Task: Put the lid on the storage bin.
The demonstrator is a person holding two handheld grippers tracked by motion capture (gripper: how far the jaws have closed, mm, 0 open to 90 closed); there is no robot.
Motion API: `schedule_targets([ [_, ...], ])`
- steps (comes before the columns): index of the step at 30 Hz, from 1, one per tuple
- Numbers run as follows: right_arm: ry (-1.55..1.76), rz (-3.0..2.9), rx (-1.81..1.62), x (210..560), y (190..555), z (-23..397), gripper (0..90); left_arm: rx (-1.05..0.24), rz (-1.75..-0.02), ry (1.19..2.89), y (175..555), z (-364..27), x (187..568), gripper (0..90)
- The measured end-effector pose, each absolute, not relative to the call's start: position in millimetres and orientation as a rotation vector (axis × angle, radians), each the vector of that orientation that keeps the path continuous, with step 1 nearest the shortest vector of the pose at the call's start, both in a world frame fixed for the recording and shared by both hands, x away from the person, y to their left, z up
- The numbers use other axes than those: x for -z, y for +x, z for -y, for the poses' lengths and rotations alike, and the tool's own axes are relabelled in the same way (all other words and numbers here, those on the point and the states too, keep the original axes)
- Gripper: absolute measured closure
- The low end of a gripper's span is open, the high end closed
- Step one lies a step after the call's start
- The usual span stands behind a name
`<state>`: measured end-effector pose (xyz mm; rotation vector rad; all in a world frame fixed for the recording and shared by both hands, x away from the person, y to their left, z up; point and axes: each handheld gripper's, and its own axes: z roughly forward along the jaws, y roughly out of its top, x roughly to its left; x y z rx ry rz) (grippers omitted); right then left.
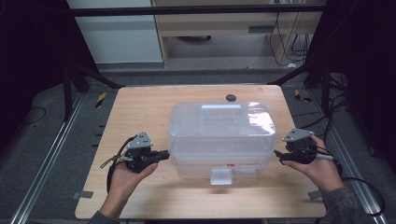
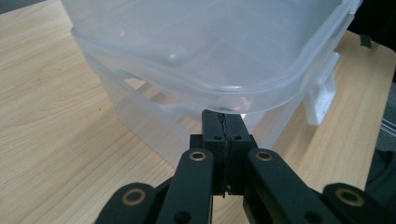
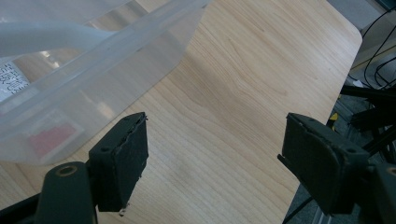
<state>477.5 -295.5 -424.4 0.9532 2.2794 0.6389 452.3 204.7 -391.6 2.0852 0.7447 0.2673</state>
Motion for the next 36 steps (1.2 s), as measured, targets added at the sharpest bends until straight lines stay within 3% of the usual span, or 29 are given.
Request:
schedule_targets([
  [15,0.956,-2.277,-0.633,428.4,482.9,293.6,22.5,-0.27,-0.76,2.041,457.1,-216.5,397.4,89.8],
  [18,1.015,-2.238,-0.62,432.7,495.7,297.0,21.9,-0.418,-0.812,2.101,473.6,-227.1,389.7,89.8],
  [25,1.119,-2.207,-0.637,440.7,524.9,305.4,22.8,-0.495,-0.893,2.174,505.5,-242.6,394.5,89.8],
  [36,1.188,-2.21,-0.632,449.2,550.8,314.0,23.2,-0.42,-0.997,2.197,535.6,-257.7,413.9,89.8],
])
